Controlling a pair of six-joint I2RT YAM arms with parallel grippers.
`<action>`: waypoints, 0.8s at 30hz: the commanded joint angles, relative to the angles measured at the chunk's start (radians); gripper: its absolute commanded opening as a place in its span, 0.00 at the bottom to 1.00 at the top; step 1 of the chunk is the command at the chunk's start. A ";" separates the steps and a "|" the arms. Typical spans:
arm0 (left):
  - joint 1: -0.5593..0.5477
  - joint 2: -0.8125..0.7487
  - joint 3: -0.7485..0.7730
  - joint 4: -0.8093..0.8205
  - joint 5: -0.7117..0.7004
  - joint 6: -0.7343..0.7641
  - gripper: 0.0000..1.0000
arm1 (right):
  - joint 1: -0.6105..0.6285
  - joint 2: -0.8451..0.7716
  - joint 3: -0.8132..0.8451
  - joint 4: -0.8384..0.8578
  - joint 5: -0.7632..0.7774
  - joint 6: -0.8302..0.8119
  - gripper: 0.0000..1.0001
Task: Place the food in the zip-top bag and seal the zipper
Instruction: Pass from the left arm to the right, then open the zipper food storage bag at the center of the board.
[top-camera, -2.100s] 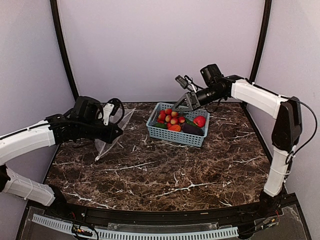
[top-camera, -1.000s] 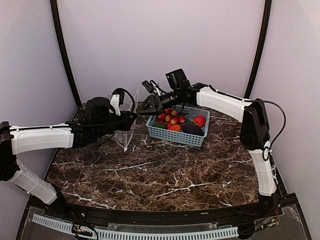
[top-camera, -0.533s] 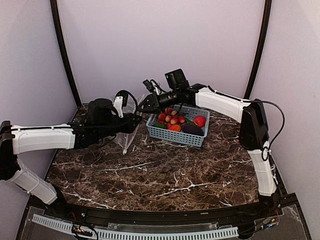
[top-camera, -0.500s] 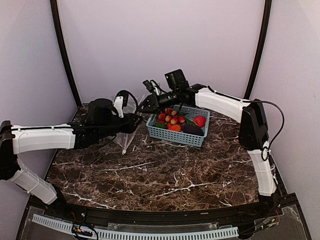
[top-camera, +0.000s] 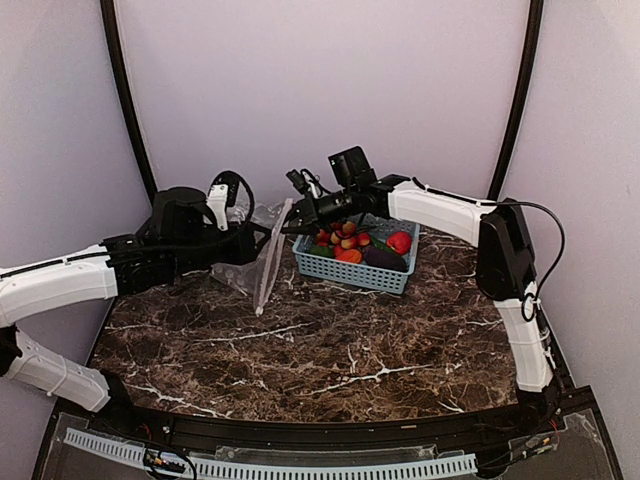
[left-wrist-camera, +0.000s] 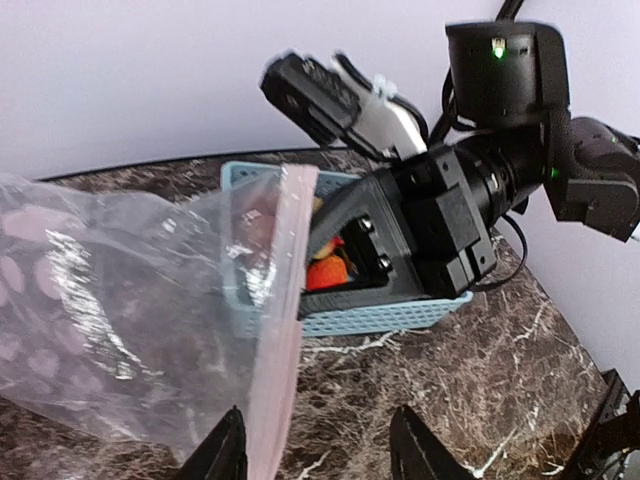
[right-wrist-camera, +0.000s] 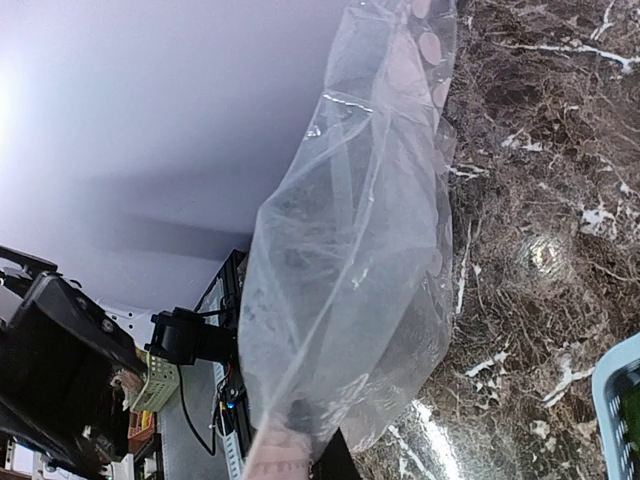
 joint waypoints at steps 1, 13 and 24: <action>-0.003 -0.064 0.031 -0.190 -0.163 0.041 0.50 | 0.001 -0.055 -0.024 0.042 -0.005 0.051 0.00; -0.096 0.149 0.214 -0.360 -0.256 0.137 0.54 | 0.002 -0.121 -0.111 0.113 0.002 0.166 0.00; -0.111 0.197 0.256 -0.415 -0.387 0.138 0.44 | 0.002 -0.143 -0.131 0.120 -0.003 0.186 0.00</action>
